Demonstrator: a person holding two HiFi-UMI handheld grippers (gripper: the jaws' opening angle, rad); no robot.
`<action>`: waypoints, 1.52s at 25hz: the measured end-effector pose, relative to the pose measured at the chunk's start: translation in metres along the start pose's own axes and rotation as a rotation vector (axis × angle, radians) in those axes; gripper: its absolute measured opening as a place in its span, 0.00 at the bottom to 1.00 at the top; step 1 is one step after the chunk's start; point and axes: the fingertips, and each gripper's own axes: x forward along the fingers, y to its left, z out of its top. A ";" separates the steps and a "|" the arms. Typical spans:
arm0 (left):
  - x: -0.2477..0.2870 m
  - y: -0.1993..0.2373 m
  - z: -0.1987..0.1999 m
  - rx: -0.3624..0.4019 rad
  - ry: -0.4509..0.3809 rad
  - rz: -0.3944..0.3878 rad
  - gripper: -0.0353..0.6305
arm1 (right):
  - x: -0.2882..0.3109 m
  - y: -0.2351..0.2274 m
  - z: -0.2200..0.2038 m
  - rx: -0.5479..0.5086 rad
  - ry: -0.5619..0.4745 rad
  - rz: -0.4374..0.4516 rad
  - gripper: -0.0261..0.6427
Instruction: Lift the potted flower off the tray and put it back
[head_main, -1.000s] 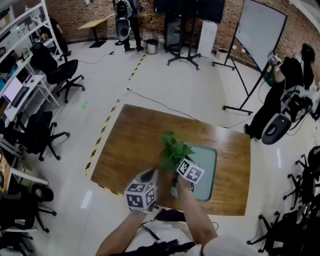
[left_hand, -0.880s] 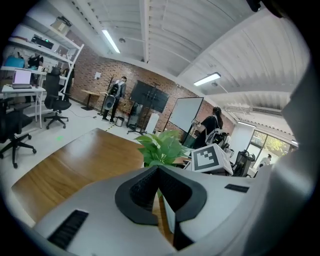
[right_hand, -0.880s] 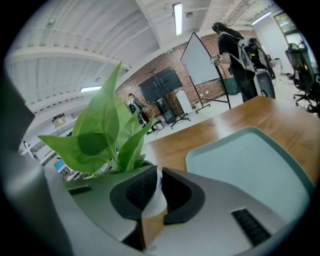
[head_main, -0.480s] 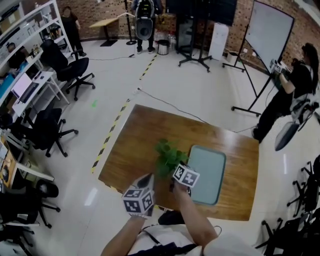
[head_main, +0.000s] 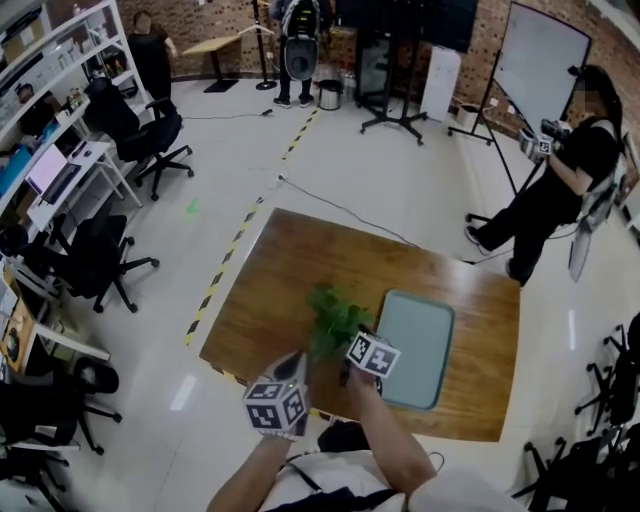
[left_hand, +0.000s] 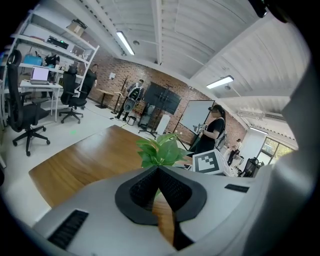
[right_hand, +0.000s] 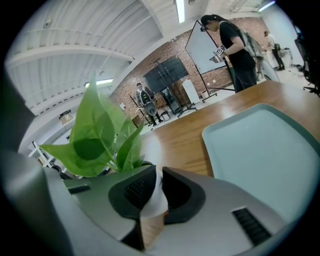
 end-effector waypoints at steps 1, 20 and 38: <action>-0.001 0.000 0.000 0.000 -0.001 -0.003 0.05 | -0.001 -0.001 0.001 0.003 -0.005 -0.004 0.13; -0.036 -0.029 -0.009 0.051 -0.025 -0.129 0.05 | -0.140 0.006 0.026 -0.132 -0.183 0.022 0.20; -0.103 -0.062 -0.055 0.185 -0.018 -0.245 0.05 | -0.276 0.026 -0.064 -0.272 -0.206 -0.049 0.20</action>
